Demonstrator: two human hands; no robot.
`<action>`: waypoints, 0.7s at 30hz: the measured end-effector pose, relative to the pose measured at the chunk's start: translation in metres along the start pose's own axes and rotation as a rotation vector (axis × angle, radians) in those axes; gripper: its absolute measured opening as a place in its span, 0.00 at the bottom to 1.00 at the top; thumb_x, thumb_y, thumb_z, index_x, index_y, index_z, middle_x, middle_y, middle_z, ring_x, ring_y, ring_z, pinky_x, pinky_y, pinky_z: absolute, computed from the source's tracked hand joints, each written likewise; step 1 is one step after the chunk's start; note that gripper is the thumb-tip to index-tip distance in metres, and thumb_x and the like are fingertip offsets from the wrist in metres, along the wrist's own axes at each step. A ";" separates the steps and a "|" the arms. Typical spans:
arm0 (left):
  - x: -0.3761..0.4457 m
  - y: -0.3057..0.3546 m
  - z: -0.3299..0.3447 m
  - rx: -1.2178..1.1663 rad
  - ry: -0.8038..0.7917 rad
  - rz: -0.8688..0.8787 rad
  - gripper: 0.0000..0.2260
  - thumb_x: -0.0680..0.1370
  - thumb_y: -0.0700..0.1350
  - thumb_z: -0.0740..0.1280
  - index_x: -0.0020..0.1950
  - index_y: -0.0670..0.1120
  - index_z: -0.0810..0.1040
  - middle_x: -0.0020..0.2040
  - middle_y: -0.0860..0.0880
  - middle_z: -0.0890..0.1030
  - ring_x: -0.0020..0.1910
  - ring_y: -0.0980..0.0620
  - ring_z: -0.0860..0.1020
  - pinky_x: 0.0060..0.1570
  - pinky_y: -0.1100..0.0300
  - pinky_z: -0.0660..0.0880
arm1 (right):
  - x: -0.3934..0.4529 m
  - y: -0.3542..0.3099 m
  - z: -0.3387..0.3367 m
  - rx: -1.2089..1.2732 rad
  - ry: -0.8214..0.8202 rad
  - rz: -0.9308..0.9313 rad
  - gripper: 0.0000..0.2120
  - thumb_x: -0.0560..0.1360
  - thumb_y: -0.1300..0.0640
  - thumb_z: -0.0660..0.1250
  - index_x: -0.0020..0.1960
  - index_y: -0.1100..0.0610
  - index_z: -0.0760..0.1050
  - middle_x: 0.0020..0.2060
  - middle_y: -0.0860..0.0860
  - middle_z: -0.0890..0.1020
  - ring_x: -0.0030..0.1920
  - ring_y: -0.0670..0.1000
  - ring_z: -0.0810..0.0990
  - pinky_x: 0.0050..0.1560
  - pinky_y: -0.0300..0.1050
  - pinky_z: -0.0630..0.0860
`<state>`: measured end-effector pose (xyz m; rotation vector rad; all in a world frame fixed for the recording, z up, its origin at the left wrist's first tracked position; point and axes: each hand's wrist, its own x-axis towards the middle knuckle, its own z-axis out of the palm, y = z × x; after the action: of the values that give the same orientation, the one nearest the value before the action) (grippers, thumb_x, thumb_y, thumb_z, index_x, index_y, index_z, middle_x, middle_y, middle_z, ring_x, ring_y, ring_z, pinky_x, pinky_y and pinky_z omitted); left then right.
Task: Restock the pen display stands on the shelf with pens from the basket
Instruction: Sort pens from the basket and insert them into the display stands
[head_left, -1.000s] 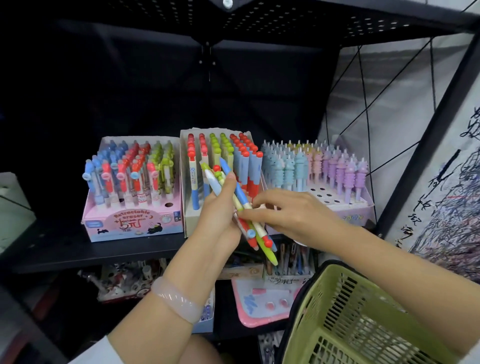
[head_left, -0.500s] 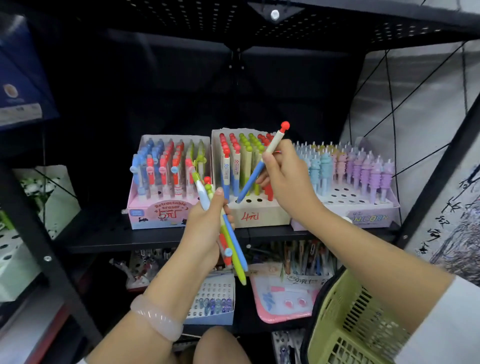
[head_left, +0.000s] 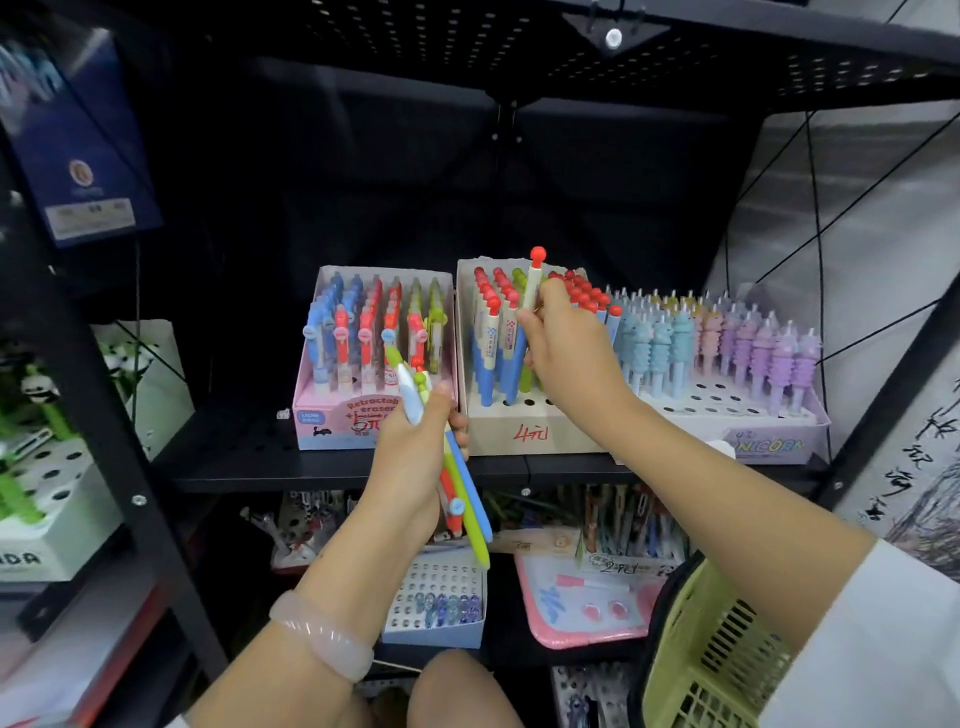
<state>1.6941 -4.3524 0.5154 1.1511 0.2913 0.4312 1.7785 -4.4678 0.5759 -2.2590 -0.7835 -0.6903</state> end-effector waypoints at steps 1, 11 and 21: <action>-0.001 0.002 -0.001 -0.021 -0.002 -0.003 0.11 0.80 0.48 0.62 0.40 0.44 0.73 0.27 0.52 0.75 0.26 0.58 0.73 0.27 0.66 0.74 | 0.001 0.002 0.000 -0.025 -0.031 0.011 0.07 0.81 0.57 0.56 0.51 0.61 0.66 0.37 0.59 0.79 0.36 0.58 0.80 0.36 0.54 0.76; -0.003 0.007 0.004 -0.177 0.010 -0.016 0.11 0.80 0.47 0.61 0.42 0.41 0.73 0.31 0.48 0.81 0.31 0.54 0.81 0.33 0.62 0.79 | -0.036 -0.005 0.003 0.060 -0.323 0.115 0.16 0.76 0.46 0.65 0.34 0.54 0.76 0.25 0.45 0.74 0.28 0.41 0.73 0.32 0.34 0.68; -0.006 -0.005 0.019 -0.154 0.054 0.003 0.12 0.81 0.45 0.59 0.41 0.39 0.72 0.25 0.48 0.79 0.27 0.50 0.81 0.28 0.61 0.78 | -0.050 -0.003 -0.008 0.339 -0.261 0.272 0.07 0.78 0.56 0.63 0.42 0.56 0.73 0.33 0.50 0.79 0.27 0.40 0.75 0.30 0.34 0.74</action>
<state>1.6977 -4.3722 0.5183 0.9909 0.2980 0.4796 1.7402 -4.4890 0.5507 -2.1066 -0.6387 -0.1245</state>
